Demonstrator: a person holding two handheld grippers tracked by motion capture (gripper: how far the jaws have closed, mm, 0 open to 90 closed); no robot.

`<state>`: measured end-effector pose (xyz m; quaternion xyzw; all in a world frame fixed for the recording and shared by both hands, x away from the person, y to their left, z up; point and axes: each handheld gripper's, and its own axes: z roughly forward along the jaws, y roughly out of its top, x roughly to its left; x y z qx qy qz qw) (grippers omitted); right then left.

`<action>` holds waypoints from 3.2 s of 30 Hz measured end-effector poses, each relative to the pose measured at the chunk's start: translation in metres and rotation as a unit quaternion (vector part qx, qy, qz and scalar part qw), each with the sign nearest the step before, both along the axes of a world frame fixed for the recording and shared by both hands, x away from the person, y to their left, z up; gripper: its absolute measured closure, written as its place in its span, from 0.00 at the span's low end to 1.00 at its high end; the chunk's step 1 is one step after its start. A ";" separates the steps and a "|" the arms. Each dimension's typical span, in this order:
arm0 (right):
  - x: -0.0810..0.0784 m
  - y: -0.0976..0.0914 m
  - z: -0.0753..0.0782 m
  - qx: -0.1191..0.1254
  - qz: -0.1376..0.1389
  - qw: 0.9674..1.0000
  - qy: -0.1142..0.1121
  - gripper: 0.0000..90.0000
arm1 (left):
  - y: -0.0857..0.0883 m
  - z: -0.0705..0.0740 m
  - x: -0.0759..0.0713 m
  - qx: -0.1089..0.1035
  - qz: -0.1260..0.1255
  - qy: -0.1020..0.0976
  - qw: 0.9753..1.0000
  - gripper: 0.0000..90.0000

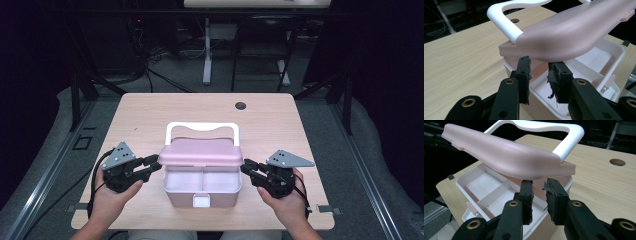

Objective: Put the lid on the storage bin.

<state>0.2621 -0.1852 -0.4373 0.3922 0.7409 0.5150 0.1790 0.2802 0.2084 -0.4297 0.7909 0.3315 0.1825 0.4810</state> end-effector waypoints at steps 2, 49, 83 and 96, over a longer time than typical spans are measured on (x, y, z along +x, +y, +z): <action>-0.001 -0.001 -0.001 0.000 -0.001 1.000 0.000 0.83 | 0.001 -0.002 -0.001 -0.001 0.001 0.002 1.000 0.78; -0.006 -0.018 -0.023 0.006 -0.016 1.000 0.010 0.71 | 0.030 -0.033 -0.003 -0.013 0.046 0.037 0.998 0.61; 0.032 -0.046 -0.069 -0.010 -0.091 0.995 0.032 0.48 | 0.071 -0.084 0.032 -0.033 0.122 0.083 0.988 0.51; 0.035 -0.049 -0.098 -0.037 -0.085 0.994 0.058 0.48 | 0.065 -0.107 0.032 0.033 0.117 0.076 0.990 0.51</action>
